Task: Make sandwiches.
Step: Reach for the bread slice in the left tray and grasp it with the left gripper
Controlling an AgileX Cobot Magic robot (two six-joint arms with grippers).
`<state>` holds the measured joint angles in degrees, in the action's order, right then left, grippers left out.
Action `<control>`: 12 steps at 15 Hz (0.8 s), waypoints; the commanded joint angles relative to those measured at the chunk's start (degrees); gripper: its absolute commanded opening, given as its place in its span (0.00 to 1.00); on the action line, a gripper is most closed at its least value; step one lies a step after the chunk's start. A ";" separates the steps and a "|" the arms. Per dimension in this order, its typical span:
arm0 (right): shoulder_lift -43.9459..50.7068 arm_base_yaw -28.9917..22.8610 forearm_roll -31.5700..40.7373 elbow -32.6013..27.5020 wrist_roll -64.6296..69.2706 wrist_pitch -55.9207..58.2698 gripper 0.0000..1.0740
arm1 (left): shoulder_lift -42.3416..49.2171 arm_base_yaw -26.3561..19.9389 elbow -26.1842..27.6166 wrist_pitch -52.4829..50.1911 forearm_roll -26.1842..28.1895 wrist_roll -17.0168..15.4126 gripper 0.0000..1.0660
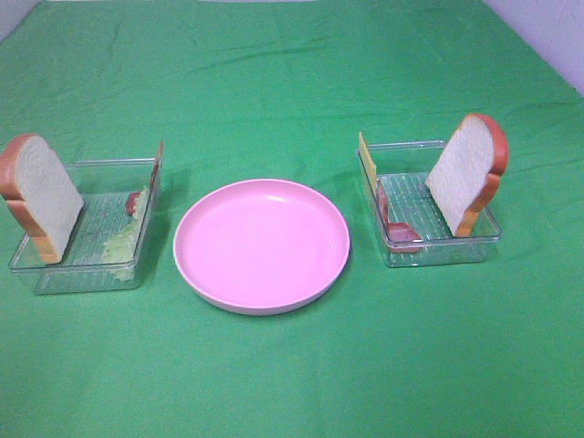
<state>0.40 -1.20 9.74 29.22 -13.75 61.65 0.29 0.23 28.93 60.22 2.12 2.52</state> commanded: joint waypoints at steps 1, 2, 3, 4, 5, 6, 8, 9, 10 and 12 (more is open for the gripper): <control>0.74 0.06 0.00 -0.11 -0.29 -0.23 0.66 | 1.26 -0.06 -0.34 -0.46 0.29 0.17 0.56; 0.74 0.06 0.00 -0.11 -0.29 -0.23 0.66 | 1.26 -0.06 -0.34 -0.46 0.29 0.17 0.56; 0.74 0.06 0.00 -0.11 -0.29 -0.23 0.66 | 1.26 -0.06 -0.34 -0.46 0.29 0.17 0.56; 0.74 0.06 0.00 -0.11 -0.29 -0.23 0.66 | 1.26 -0.06 -0.34 -0.46 0.29 0.17 0.56; 0.74 0.06 0.00 -0.11 -0.29 -0.23 0.66 | 1.26 -0.06 -0.34 -0.46 0.29 0.17 0.56; 0.74 0.06 0.00 -0.11 -0.29 -0.23 0.66 | 1.26 -0.06 -0.34 -0.46 0.29 0.17 0.56; 0.74 0.06 0.00 -0.11 -0.29 -0.23 0.66 | 1.26 -0.06 -0.34 -0.46 0.29 0.17 0.56; 0.74 0.06 0.00 -0.11 -0.29 -0.23 0.66 | 1.26 -0.06 -0.34 -0.46 0.29 0.17 0.56; 0.74 0.06 0.00 -0.11 -0.29 -0.23 0.66 | 1.26 -0.06 -0.34 -0.46 0.29 0.17 0.56; 0.74 0.06 0.00 -0.11 -0.29 -0.23 0.66 | 1.26 -0.06 -0.34 -0.46 0.29 0.17 0.56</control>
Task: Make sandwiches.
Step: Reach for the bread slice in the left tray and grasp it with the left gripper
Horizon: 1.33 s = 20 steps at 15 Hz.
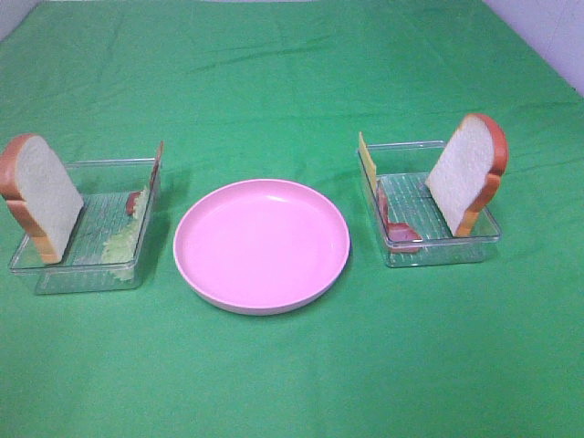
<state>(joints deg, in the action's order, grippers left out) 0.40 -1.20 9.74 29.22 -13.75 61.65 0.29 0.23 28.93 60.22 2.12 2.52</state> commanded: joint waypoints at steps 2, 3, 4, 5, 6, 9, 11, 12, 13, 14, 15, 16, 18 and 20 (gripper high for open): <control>0.74 0.06 0.00 -0.11 -0.29 -0.23 0.66 | 1.26 -0.06 -0.34 -0.46 0.29 0.17 0.56; 0.74 0.06 0.00 -0.11 -0.29 -0.23 0.66 | 1.26 -0.06 -0.34 -0.46 0.29 0.17 0.56; 0.74 0.06 0.00 -0.11 -0.29 -0.23 0.66 | 1.26 -0.06 -0.34 -0.46 0.29 0.17 0.56; 0.74 0.06 0.00 -0.11 -0.29 -0.23 0.66 | 1.26 -0.06 -0.34 -0.46 0.29 0.17 0.56; 0.74 0.06 0.00 -0.11 -0.29 -0.23 0.66 | 1.26 -0.06 -0.34 -0.46 0.29 0.17 0.56; 0.74 0.06 0.00 -0.11 -0.29 -0.23 0.66 | 1.26 -0.06 -0.34 -0.46 0.29 0.17 0.56; 0.74 0.06 0.00 -0.11 -0.29 -0.23 0.66 | 1.26 -0.06 -0.34 -0.46 0.29 0.17 0.56; 0.74 0.06 0.00 -0.11 -0.29 -0.23 0.66 | 1.26 -0.06 -0.34 -0.46 0.29 0.17 0.56; 0.74 0.06 0.00 -0.11 -0.29 -0.23 0.66 | 1.26 -0.06 -0.34 -0.46 0.29 0.17 0.56; 0.74 0.06 0.00 -0.11 -0.29 -0.23 0.66 | 1.09 -0.06 -0.34 -0.46 0.29 0.17 0.56; 0.74 0.06 0.00 -0.11 -0.29 -0.23 0.66 | 0.40 -0.06 -0.06 -0.80 0.29 -0.11 0.56; 0.74 0.06 0.00 -0.11 -0.29 -0.23 0.66 | -0.63 -0.06 0.69 -1.95 0.17 -1.03 0.56; 0.74 0.06 0.00 -0.11 -0.29 -0.23 0.66 | -5.84 -0.06 2.23 -9.91 0.17 -6.07 0.56; 0.74 0.06 0.00 -0.11 -0.29 -0.23 0.66 | -10.71 -0.06 2.69 -13.87 0.74 -10.31 0.56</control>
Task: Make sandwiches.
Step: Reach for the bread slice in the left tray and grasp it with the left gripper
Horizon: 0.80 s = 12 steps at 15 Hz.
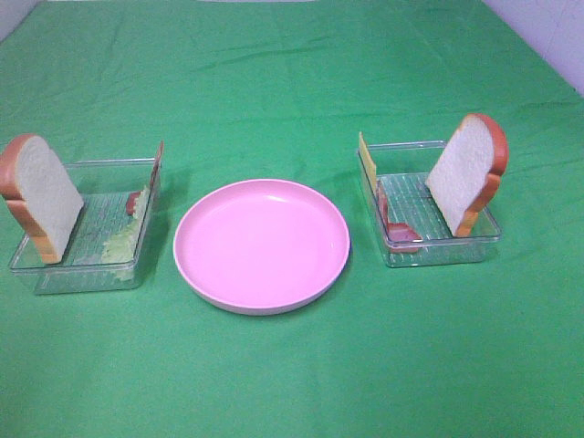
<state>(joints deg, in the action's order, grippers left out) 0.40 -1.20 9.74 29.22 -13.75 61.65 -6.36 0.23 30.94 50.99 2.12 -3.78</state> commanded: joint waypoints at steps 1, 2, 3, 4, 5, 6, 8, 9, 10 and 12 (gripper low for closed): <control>0.74 0.06 0.00 -0.11 -0.29 -0.23 0.66 | -8.77 -0.06 1.32 -6.30 1.83 -4.98 0.57; 0.74 0.06 0.00 -0.11 -0.29 -0.23 0.66 | -13.58 -0.06 2.58 -6.88 2.81 -4.98 0.57; 0.74 0.06 0.00 -0.11 -0.29 -0.23 0.66 | -19.14 -0.06 4.35 -6.93 3.72 -4.76 0.57; 0.74 0.06 0.00 -0.11 -0.29 -0.23 0.66 | -21.37 -0.06 5.27 -6.76 3.90 -4.76 0.57; 0.74 0.06 0.00 -0.11 -0.29 -0.23 0.66 | -26.81 -0.06 7.79 -6.65 3.90 -4.76 0.57; 0.74 0.06 0.00 -0.11 -0.29 -0.23 0.66 | -36.50 -0.06 13.18 -5.79 3.90 -4.76 0.59; 0.74 0.06 0.00 -0.11 -0.29 -0.23 0.66 | -43.20 -0.06 17.59 -4.07 3.84 -4.58 0.64; 0.74 0.06 0.00 -0.11 -0.29 -0.23 0.66 | -47.44 -0.06 20.74 -2.35 3.84 -3.50 0.66; 0.74 0.06 0.00 -0.11 -0.29 -0.23 0.66 | -51.91 -0.06 23.84 -0.29 3.84 -2.18 0.67; 0.74 0.06 0.00 -0.11 -0.29 -0.23 0.66 | -57.98 -0.06 27.67 2.52 3.84 -1.09 0.67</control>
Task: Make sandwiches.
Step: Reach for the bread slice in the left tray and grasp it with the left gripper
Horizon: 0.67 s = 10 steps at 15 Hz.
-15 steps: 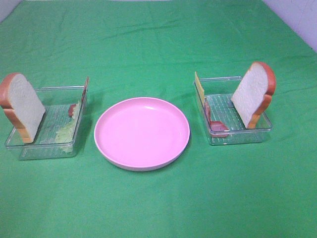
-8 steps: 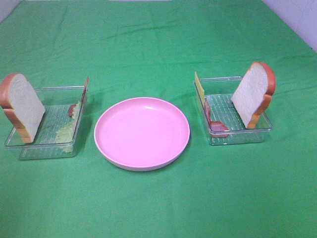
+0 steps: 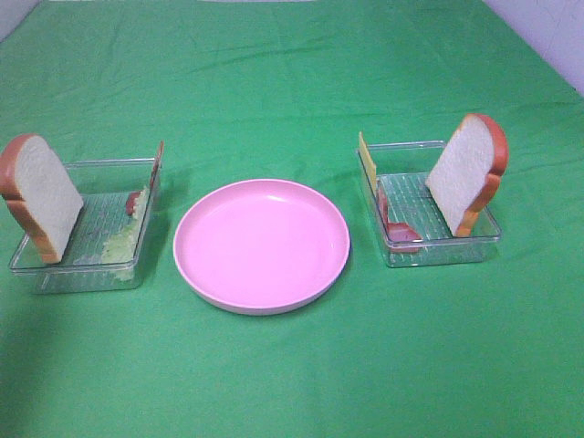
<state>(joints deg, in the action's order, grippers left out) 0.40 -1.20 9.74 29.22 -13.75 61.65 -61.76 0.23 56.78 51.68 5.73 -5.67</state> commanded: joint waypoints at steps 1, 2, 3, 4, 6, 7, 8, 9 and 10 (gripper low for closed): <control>0.74 0.06 0.00 -0.11 -0.29 -0.23 0.66 | -10.43 -0.06 7.05 5.04 0.23 1.78 0.67; 0.74 0.06 0.00 -0.11 -0.29 -0.23 0.66 | -14.38 -0.06 9.63 6.30 0.23 2.69 0.67; 0.74 0.06 0.00 -0.11 -0.29 -0.23 0.66 | -17.65 -0.06 11.69 6.76 0.23 3.72 0.67; 0.74 0.06 0.00 -0.11 -0.29 -0.23 0.66 | -20.80 -0.06 13.52 6.76 0.23 4.98 0.67; 0.74 0.06 0.00 -0.11 -0.29 -0.23 0.66 | -25.38 -0.06 16.16 6.76 0.23 6.02 0.67; 0.74 0.06 0.00 -0.11 -0.29 -0.23 0.66 | -28.42 -0.06 17.36 6.70 0.23 6.02 0.67; 0.74 0.06 0.00 -0.11 -0.29 -0.23 0.66 | -31.11 -0.06 18.51 6.47 0.23 6.02 0.67; 0.74 0.06 0.00 -0.11 -0.29 -0.23 0.66 | -34.89 -0.06 20.34 4.13 0.23 6.02 0.67; 0.74 0.06 0.00 -0.11 -0.29 -0.23 0.66 | -37.30 -0.06 21.43 2.35 0.23 5.67 0.67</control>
<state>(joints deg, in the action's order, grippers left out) 0.40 -1.20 9.74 29.22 -13.75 61.65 -98.66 0.23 77.69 55.06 5.73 0.00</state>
